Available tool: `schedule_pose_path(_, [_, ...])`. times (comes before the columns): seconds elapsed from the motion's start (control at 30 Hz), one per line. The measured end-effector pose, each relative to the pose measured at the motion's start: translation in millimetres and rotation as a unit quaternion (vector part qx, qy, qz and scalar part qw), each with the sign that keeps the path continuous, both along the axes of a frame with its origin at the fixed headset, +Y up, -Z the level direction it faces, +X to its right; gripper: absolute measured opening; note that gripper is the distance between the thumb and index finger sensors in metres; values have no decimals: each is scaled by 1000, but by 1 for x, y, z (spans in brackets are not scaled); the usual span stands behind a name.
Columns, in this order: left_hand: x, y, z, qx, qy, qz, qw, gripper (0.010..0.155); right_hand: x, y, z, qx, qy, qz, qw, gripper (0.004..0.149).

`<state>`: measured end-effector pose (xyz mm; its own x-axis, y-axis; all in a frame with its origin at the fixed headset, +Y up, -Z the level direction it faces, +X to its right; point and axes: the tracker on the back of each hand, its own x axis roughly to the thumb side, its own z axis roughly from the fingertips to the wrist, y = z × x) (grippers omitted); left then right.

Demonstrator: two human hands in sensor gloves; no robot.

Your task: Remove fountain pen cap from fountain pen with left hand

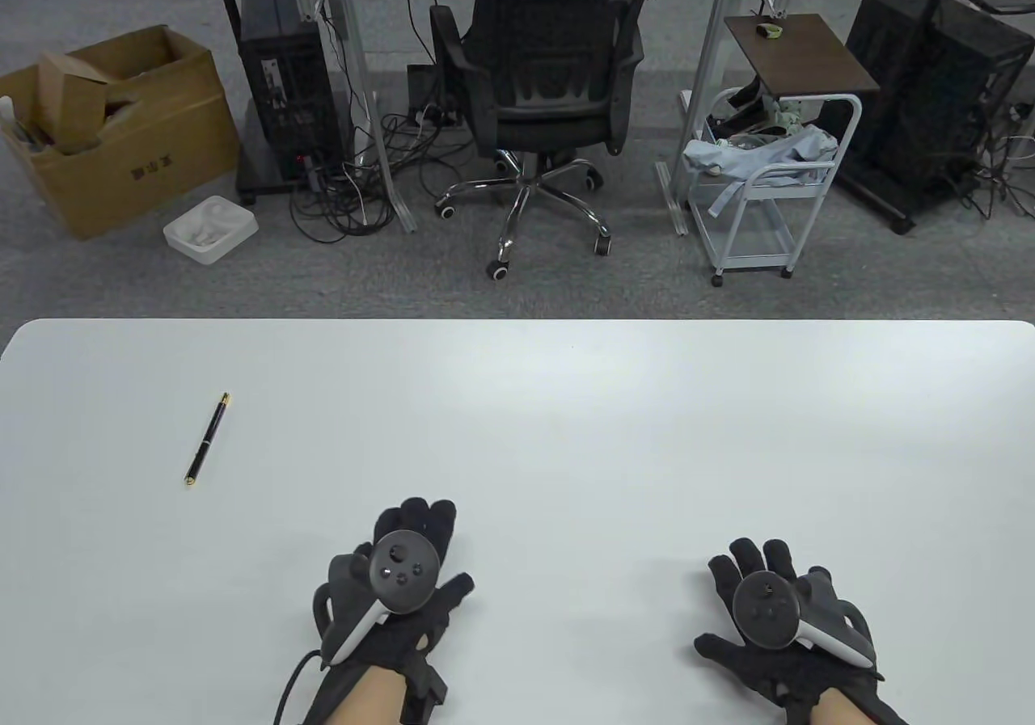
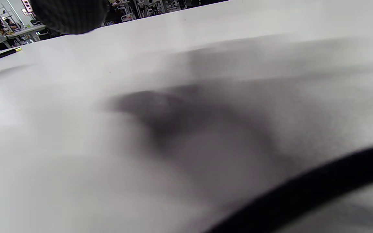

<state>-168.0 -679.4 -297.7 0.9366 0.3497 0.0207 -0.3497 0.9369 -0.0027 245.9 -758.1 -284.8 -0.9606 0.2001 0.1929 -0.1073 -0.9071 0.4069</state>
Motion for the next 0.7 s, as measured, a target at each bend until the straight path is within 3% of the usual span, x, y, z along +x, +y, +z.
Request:
schedule_pose_path(0.13, [-56, 42, -18, 34, 80, -47, 995, 68, 3, -1, 0, 2, -6, -9, 1000, 85])
schedule_pose_path(0.3, [-128, 68, -38, 42, 166, -46, 984, 63, 9, 1, -6, 17, -21, -19, 999, 85])
schedule_pose_path(0.43, [-172, 64, -57, 35, 211, -52, 975, 62, 16, -4, -10, 8, -36, -18, 999, 84])
schedule_pose_path(0.7, [-236, 14, -114, -36, 261, -98, 960, 58, 23, 3, -13, 25, -49, -18, 998, 84])
